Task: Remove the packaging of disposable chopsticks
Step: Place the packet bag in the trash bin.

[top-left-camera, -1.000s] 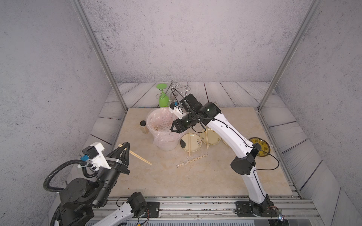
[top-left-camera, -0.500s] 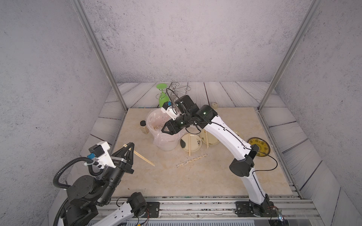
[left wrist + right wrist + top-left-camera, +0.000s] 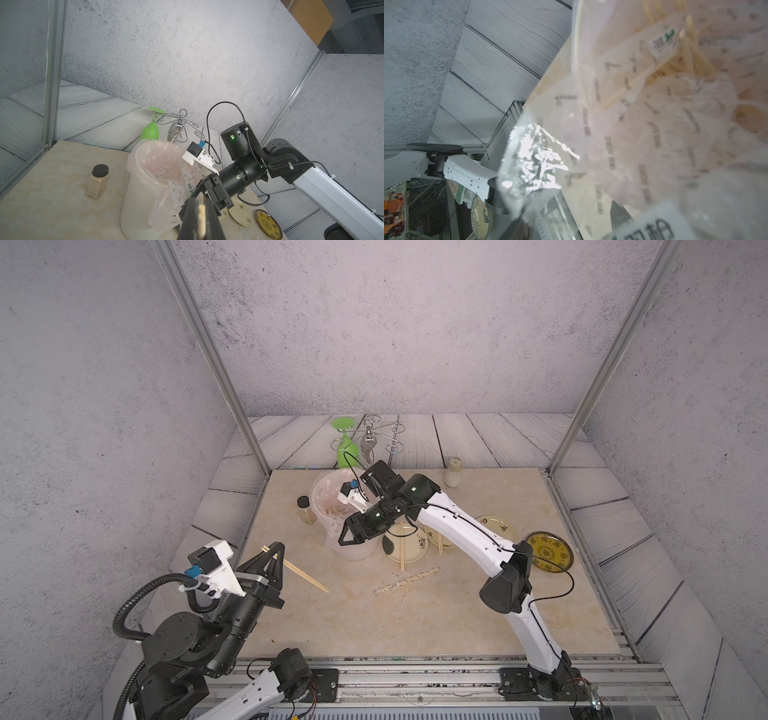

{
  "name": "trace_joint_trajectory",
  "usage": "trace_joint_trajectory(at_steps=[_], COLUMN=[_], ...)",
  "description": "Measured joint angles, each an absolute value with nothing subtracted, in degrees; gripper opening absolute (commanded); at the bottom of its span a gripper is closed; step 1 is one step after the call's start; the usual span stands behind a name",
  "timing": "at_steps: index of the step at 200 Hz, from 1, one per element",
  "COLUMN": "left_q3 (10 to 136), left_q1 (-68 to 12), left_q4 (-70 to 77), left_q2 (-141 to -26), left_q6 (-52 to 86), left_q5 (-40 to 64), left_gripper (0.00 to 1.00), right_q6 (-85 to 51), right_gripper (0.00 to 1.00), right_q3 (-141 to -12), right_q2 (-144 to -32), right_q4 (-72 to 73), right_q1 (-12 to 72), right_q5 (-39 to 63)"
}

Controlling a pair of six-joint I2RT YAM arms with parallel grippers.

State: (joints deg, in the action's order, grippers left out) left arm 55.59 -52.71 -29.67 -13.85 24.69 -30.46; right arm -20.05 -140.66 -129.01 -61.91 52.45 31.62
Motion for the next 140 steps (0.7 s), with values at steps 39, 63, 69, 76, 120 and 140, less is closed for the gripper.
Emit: trace_joint_trajectory(at_steps=[39,63,69,76,120,140], left_q3=[55.3,55.3,55.2,55.2,55.2,55.2], left_q1=[-52.7,-52.7,-52.7,-52.7,-52.7,-52.7], left_q4=[-29.3,-29.1,-29.0,-28.9,-28.0,-27.8], left_q2=[-13.9,-13.9,-13.9,-13.9,-14.2,-14.7], left_q6=[24.9,25.0,25.0,25.1,25.1,25.0], left_q5=[-30.4,-30.4,-30.4,-30.4,-30.4,-30.4], left_gripper=[0.0,0.0,0.0,0.0,0.0,0.0], right_q6=[-20.3,-20.4,-20.4,-20.4,-19.6,-19.2], right_gripper=[0.68,0.71,0.72,0.74,0.82,0.85], right_q3=[-136.5,-134.0,-133.5,-133.1,-132.7,-132.7], right_q2=[-126.3,-123.8,-123.2,-122.5,-119.0,-117.6], right_q4=[-63.0,-63.1,-63.0,-63.0,-64.1,-65.8], right_q1=[52.4,52.4,52.4,52.4,52.4,52.4], right_q5=[31.9,32.1,32.1,32.0,28.8,26.9])
